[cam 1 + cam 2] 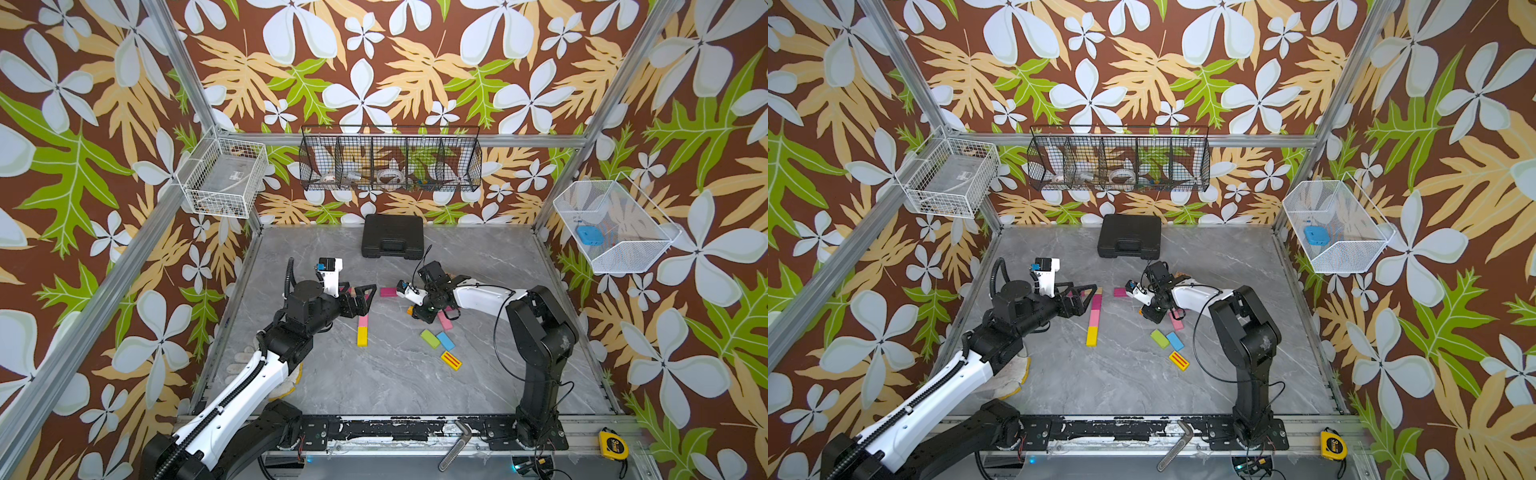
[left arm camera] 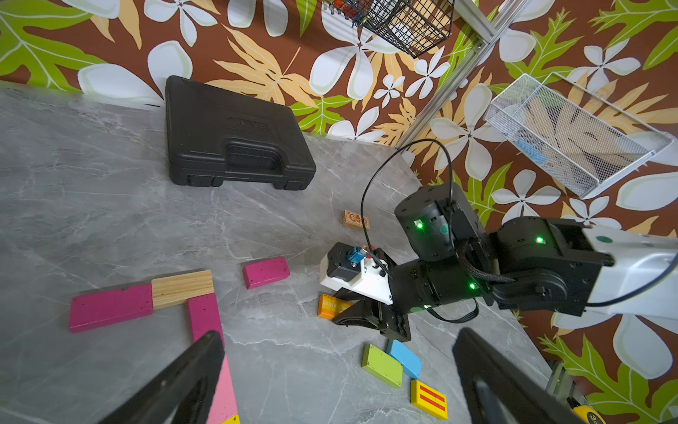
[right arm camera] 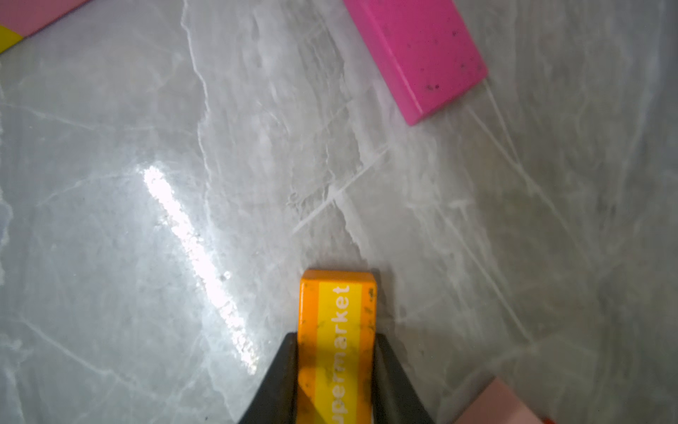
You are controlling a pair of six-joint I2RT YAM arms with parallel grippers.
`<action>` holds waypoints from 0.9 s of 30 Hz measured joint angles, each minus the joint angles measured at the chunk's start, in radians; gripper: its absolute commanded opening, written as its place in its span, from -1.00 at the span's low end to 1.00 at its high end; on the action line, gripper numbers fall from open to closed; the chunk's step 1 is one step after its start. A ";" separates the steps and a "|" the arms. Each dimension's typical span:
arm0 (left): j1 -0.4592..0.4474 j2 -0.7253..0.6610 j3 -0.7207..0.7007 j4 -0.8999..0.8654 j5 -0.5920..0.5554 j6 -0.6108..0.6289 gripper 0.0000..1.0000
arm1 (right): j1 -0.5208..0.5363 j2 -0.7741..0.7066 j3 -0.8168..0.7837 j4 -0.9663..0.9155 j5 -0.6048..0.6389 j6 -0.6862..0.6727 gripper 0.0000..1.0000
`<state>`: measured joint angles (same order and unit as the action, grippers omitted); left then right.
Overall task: Assemble the number 7 with building blocks
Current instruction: Move the building block to the center of the board.
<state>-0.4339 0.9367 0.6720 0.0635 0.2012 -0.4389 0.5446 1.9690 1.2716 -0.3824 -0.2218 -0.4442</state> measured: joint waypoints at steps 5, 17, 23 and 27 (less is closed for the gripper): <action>0.000 0.000 0.000 0.000 -0.018 0.011 1.00 | -0.035 0.094 0.142 -0.040 0.002 -0.106 -0.46; 0.000 0.016 0.008 -0.008 -0.063 0.035 1.00 | -0.069 0.211 0.330 -0.132 -0.018 -0.364 -0.41; 0.000 0.027 0.014 -0.011 -0.069 0.045 1.00 | -0.069 0.242 0.389 -0.167 -0.027 -0.441 -0.42; 0.000 0.031 0.019 -0.020 -0.083 0.049 1.00 | -0.069 0.259 0.416 -0.188 -0.036 -0.476 -0.40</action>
<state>-0.4339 0.9676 0.6910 0.0433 0.1181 -0.3901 0.4759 2.2280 1.6875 -0.5705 -0.2581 -0.9199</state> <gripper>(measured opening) 0.998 0.297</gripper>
